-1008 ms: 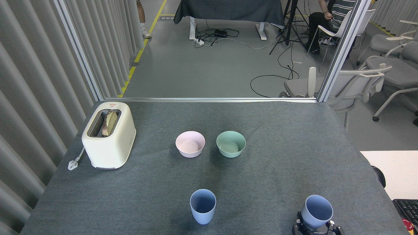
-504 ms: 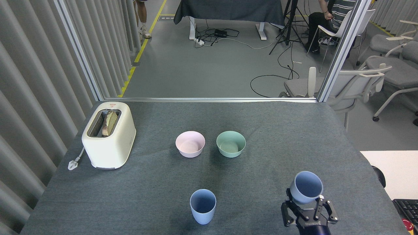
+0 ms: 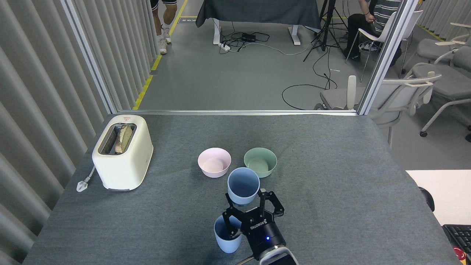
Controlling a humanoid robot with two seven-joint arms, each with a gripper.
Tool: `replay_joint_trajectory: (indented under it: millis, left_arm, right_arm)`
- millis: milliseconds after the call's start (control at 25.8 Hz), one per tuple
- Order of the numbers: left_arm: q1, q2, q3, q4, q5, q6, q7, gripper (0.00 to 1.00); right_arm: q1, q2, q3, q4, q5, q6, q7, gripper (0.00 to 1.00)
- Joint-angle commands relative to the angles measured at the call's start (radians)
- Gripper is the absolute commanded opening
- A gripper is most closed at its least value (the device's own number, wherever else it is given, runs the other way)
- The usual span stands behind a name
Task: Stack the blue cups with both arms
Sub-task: 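Lift the blue cup and move it over the placed blue cup, then lower the held cup into the placed cup and open the right gripper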
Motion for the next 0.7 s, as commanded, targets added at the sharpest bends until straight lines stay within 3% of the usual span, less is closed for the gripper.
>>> replay_joint_trajectory:
  millis: [0, 659]
  left_arm:
    - [-0.002, 0.001, 0.0, 0.0, 0.0, 0.001, 0.0, 1.0]
    - [0.001, 0.001, 0.015, 0.0, 0.0, 0.001, 0.0, 1.0]
  right_arm:
    - [0.043, 0.028, 0.049, -0.01, 0.009, 0.001, 0.0, 0.58]
    - [0.115, 0.029, 0.049, -0.025, 0.012, 0.002, -0.007, 0.58]
